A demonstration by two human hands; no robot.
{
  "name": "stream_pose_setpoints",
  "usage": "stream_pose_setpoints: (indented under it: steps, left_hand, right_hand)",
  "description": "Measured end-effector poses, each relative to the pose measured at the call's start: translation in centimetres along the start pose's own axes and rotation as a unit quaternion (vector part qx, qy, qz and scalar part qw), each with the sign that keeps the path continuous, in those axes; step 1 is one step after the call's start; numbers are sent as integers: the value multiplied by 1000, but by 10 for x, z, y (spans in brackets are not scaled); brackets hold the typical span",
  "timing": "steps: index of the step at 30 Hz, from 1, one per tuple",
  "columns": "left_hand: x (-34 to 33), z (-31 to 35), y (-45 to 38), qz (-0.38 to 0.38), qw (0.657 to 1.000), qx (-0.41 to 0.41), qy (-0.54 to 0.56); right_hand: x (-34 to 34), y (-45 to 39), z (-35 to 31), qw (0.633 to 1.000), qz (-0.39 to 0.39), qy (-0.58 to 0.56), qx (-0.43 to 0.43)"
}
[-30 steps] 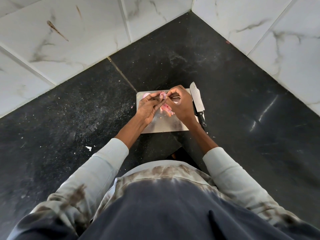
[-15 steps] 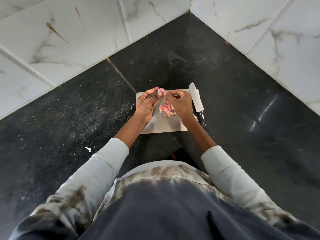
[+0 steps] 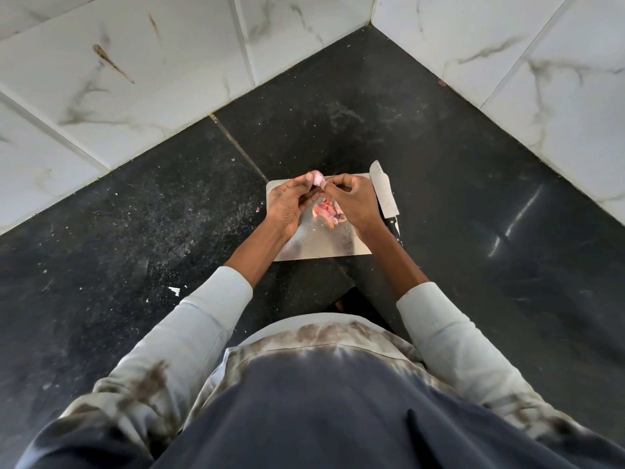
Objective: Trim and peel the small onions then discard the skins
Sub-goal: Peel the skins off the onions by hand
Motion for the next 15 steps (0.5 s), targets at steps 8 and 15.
stream_pose_setpoints:
  steps: [8, 15]
  left_hand:
    - [-4, -1, 4, -28, 999, 34, -16]
    - [-5, -1, 11, -49, 998, 29, -21]
  right_hand:
    - [0, 5, -3, 999, -19, -27, 4]
    - [5, 4, -3, 999, -17, -37, 3]
Point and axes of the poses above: each hand's wrist, its own y-axis away from the middle knuckle, its own x-axis out of the back of the hand, z = x × y, the point moved 6 cm from there along -y, towards the middle knuckle, and after that the axes turned 1 degree about -y, right-handed, at the moved point
